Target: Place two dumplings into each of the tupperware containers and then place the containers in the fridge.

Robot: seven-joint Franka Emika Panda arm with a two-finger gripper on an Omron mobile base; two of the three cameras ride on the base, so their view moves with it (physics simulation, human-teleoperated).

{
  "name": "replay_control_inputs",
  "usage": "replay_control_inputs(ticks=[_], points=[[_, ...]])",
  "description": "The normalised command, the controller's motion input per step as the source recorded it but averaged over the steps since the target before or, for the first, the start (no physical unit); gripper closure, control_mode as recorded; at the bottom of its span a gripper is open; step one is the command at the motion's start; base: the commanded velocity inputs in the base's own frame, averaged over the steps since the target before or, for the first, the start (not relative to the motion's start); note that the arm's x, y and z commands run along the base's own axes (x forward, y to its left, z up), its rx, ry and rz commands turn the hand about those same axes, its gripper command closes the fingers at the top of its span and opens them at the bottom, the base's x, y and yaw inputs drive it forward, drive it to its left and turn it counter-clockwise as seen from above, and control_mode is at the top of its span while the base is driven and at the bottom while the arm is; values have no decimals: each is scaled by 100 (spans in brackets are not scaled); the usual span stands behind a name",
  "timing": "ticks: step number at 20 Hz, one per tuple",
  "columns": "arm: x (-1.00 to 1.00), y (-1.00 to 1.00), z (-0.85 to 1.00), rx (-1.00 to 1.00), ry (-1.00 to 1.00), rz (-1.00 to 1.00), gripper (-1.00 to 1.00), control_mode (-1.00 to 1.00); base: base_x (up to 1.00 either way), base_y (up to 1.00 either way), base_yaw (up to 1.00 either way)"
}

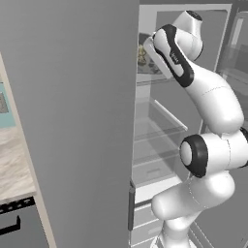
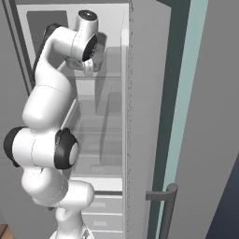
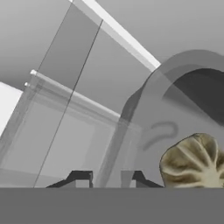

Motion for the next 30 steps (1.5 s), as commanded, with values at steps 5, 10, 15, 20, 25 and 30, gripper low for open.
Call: replay_control_inputs(ticks=[5,10,15,20,25,30], points=[[9,1,-8,0,1,2,-100,-100,0,0,0],[0,0,-11,0,-4,0,-100,-100,0,0,0],[0,0,-4,4,-21,0,-100,-100,0,0,0],[-20,-8,0,6,-26,-1,-100,-100,0,0,0],[-52,-10,16,-1,-6,-5,-100,-100,0,0,0],[-66,-2,27,-6,0,0,-100,-100,0,0,0]])
